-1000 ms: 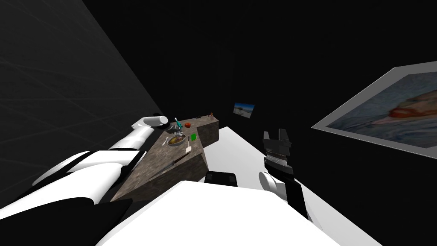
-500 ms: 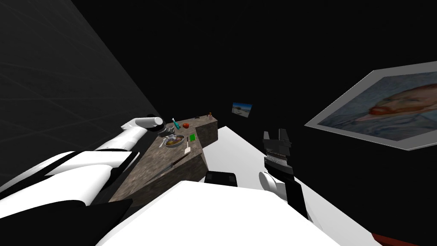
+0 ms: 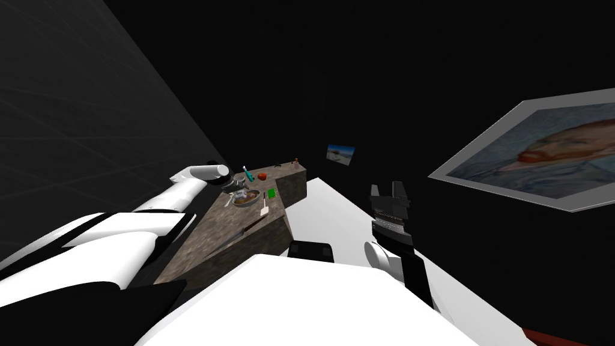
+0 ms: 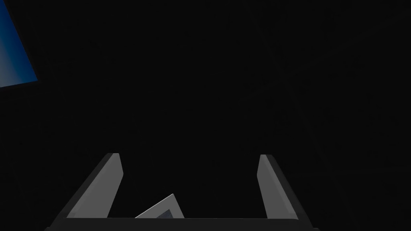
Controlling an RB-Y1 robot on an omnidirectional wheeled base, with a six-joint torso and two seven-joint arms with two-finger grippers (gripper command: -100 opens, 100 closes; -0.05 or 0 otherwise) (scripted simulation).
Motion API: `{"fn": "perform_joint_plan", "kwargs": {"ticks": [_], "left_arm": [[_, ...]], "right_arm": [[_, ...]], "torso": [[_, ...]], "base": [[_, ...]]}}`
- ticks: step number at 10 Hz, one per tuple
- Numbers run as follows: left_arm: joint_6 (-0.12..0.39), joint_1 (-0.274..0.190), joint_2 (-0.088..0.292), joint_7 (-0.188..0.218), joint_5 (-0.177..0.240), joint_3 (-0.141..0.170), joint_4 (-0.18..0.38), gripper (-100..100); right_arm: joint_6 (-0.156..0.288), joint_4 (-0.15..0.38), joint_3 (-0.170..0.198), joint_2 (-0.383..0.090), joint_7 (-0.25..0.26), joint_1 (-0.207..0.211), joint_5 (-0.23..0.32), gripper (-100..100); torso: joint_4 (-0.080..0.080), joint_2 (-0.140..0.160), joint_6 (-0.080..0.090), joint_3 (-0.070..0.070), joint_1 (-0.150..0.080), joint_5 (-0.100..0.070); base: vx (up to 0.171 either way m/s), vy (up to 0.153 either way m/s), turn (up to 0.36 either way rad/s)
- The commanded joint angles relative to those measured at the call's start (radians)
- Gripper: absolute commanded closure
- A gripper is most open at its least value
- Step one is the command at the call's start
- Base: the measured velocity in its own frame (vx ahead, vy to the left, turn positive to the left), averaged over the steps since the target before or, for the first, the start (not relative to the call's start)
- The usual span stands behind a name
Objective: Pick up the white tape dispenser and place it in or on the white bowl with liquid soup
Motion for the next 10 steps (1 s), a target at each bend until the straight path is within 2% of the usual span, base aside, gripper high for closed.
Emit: {"fn": "perform_joint_plan", "kwargs": {"ticks": [1, 2, 3, 4, 8, 10], "left_arm": [[0.000, 0.000, 0.000, 0.000, 0.000, 0.000, 0.000, -100], [0.000, 0.000, 0.000, 0.000, 0.000, 0.000, 0.000, 0], [-0.050, -0.050, -0.043, -0.050, -0.050, -0.050, 0.050, -100], [-0.073, -0.079, -0.043, -0.076, -0.078, -0.061, 0.051, -100], [-0.197, -0.079, -0.043, -0.205, -0.200, -0.061, 0.051, -100], [-0.249, -0.079, -0.043, -0.256, -0.259, -0.061, 0.051, -100]], "right_arm": [[0.000, 0.000, 0.000, 0.000, 0.000, 0.000, 0.000, 0], [0.000, 0.000, 0.000, 0.000, 0.000, 0.000, 0.000, 0], [0.000, 0.000, 0.000, 0.000, 0.000, 0.000, 0.000, 0], [0.000, 0.000, 0.000, 0.000, 0.000, 0.000, 0.000, 0], [0.000, 0.000, 0.000, 0.000, 0.000, 0.000, 0.000, 0], [0.000, 0.000, 0.000, 0.000, 0.000, 0.000, 0.000, 0]], "torso": [[0.000, 0.000, 0.000, 0.000, 0.000, 0.000], [0.000, 0.000, 0.000, 0.000, 0.000, 0.000], [0.000, 0.000, 0.000, 0.000, 0.000, 0.000], [0.000, 0.003, 0.001, 0.001, 0.005, 0.001], [0.000, 0.000, 0.000, 0.000, 0.000, 0.000], [0.000, 0.000, 0.000, 0.000, 0.000, 0.000]], "base": [[0.000, 0.000, 0.000], [0.000, 0.000, 0.000], [-0.073, 0.088, -0.083], [-0.077, 0.110, -0.108], [-0.013, 0.018, 0.015], [0.000, 0.000, 0.000]]}}
